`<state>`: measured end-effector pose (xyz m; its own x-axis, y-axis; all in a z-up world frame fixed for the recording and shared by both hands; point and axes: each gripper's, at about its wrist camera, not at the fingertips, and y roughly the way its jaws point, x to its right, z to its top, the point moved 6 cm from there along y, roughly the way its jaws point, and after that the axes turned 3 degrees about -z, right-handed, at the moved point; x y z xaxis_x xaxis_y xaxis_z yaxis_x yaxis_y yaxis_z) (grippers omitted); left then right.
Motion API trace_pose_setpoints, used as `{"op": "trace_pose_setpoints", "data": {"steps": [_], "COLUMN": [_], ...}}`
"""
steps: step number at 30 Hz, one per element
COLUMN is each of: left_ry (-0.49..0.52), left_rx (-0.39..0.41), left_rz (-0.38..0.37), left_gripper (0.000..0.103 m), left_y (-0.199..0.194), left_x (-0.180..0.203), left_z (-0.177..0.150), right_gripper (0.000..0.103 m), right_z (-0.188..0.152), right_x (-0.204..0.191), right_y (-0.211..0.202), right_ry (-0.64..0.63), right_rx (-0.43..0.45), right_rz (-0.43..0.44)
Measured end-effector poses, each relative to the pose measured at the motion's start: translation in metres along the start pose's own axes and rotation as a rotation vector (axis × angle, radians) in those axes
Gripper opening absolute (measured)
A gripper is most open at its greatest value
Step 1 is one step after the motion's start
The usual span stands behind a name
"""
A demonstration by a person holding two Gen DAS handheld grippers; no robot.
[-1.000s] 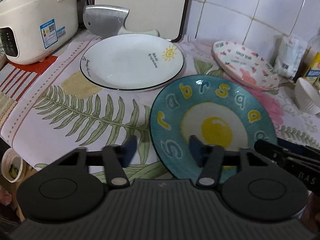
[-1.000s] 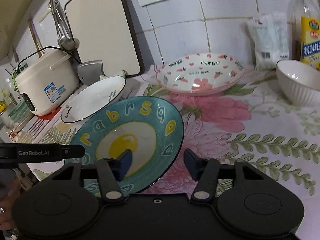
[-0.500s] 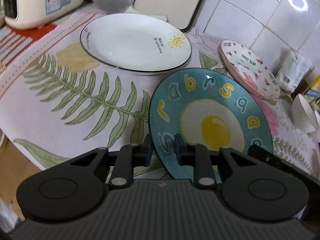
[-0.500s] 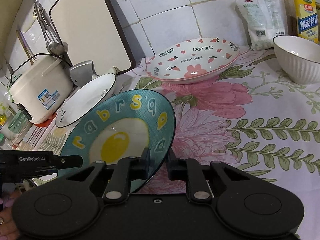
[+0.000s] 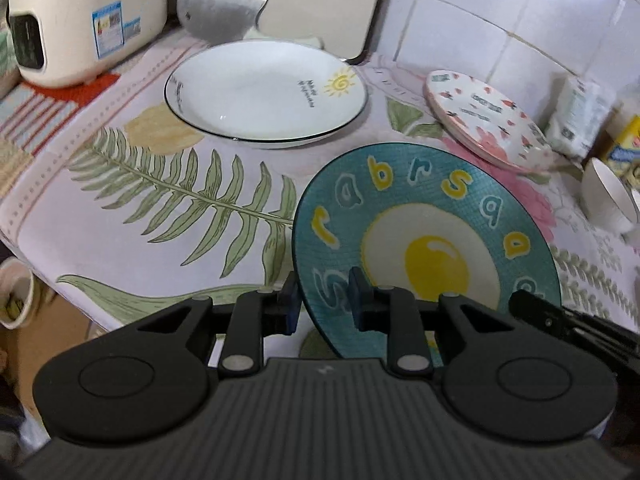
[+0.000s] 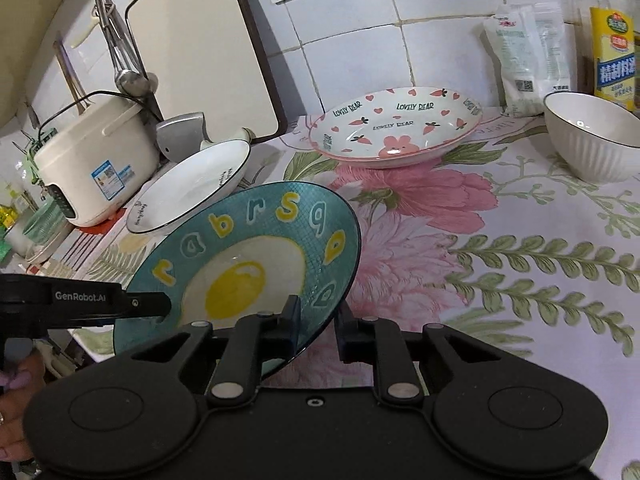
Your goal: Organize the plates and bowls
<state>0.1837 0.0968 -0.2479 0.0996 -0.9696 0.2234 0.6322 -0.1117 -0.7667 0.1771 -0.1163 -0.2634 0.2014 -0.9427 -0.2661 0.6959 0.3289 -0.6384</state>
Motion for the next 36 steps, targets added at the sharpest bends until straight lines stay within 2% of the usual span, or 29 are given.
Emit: {"op": "trace_pose_setpoints", "data": {"steps": [7,18,26,36], "left_ry": [0.108,0.208,0.248,0.271], "left_rx": [0.004,0.001,-0.012,-0.052], "left_rz": [-0.025,-0.077,-0.094,-0.108], "left_gripper": [0.022,0.022,0.022,0.022], "left_y": [-0.025,-0.044,-0.035,-0.01], "left_x": [0.031,0.089,0.126,0.15], "left_z": [-0.003,-0.003,-0.003,-0.005], "right_gripper": [0.023,0.024,0.025,0.025], "right_z": [-0.005,-0.005,-0.002,-0.001], "right_x": [0.014,0.05,0.082,0.112], "right_y": [-0.035,-0.08,-0.091,-0.08], "right_ry": [0.049,0.091,0.1,0.095], "right_rx": [-0.003,0.056,0.071,0.052], "right_rz": [-0.019,-0.052,-0.075,-0.103]}}
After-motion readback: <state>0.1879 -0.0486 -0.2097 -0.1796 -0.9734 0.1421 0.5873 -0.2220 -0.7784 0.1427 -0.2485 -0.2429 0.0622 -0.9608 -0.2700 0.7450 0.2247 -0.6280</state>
